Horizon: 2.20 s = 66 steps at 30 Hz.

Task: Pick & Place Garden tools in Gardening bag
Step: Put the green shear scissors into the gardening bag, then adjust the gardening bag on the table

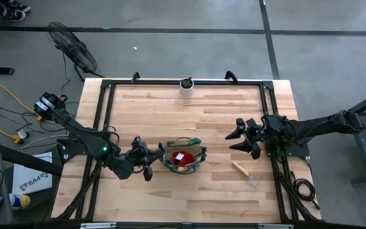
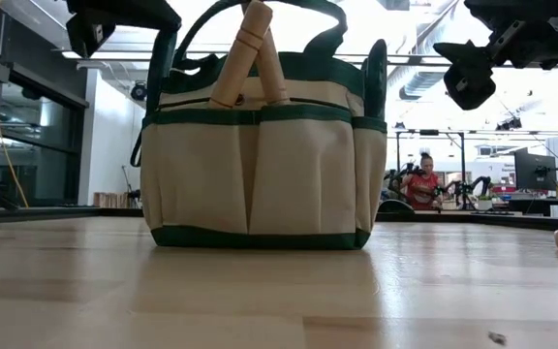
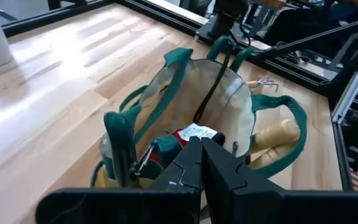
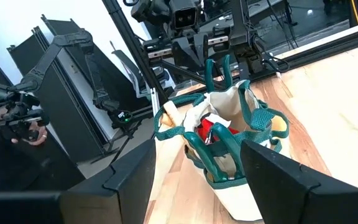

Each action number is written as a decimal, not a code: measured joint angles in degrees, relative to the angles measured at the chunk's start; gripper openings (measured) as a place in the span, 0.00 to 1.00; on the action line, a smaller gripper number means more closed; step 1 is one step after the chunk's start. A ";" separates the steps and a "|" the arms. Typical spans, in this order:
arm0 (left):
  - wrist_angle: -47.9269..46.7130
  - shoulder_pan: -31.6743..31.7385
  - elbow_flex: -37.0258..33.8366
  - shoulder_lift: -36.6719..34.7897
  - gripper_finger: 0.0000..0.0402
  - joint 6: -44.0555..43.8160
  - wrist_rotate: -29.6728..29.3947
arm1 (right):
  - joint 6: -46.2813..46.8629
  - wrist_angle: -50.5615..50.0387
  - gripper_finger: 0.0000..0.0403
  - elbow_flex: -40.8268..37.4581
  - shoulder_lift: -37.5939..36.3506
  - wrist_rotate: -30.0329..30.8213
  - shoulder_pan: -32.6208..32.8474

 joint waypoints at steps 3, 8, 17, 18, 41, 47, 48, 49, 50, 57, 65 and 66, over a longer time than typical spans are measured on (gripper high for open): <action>-1.40 0.15 0.03 -0.29 0.00 -0.91 -0.49 | 0.02 -0.01 0.56 0.00 0.00 0.02 -0.02; -7.18 0.15 0.03 -0.24 0.00 -7.11 -3.14 | 0.02 0.01 0.56 0.00 0.00 0.00 0.00; -7.19 0.15 0.03 -1.37 0.00 -5.78 -2.37 | 0.02 0.01 0.56 0.00 0.00 0.01 -0.02; -6.97 0.15 0.03 -1.99 0.00 -5.09 -2.81 | 0.01 -0.01 0.56 0.00 0.00 0.02 -0.02; -6.50 0.21 0.05 -9.84 0.00 -3.22 -1.87 | 0.02 0.00 0.56 0.00 0.00 0.02 -0.02; -6.71 0.20 0.05 -9.82 0.00 -1.83 5.62 | 0.02 0.01 0.56 0.00 0.00 0.05 0.00; -6.60 0.20 0.05 -9.82 0.00 -0.95 6.87 | 0.00 0.01 0.56 0.00 0.00 0.11 0.00; -6.40 0.20 0.05 -9.78 0.00 0.11 7.98 | 0.00 0.01 0.56 0.00 0.00 0.44 0.00; -6.08 0.20 0.05 -9.50 0.00 1.30 8.92 | 0.00 0.01 0.56 0.00 0.00 1.06 0.00; 2.55 0.20 0.05 -5.22 0.04 19.41 13.50 | 0.02 0.01 0.56 0.00 0.01 4.60 -0.02; 10.19 0.58 0.07 -0.04 0.31 28.76 11.40 | 0.02 0.01 0.56 0.00 0.01 4.39 0.04; 10.35 1.03 0.07 0.45 0.35 28.75 12.26 | 0.02 0.01 0.56 0.00 0.02 4.39 0.04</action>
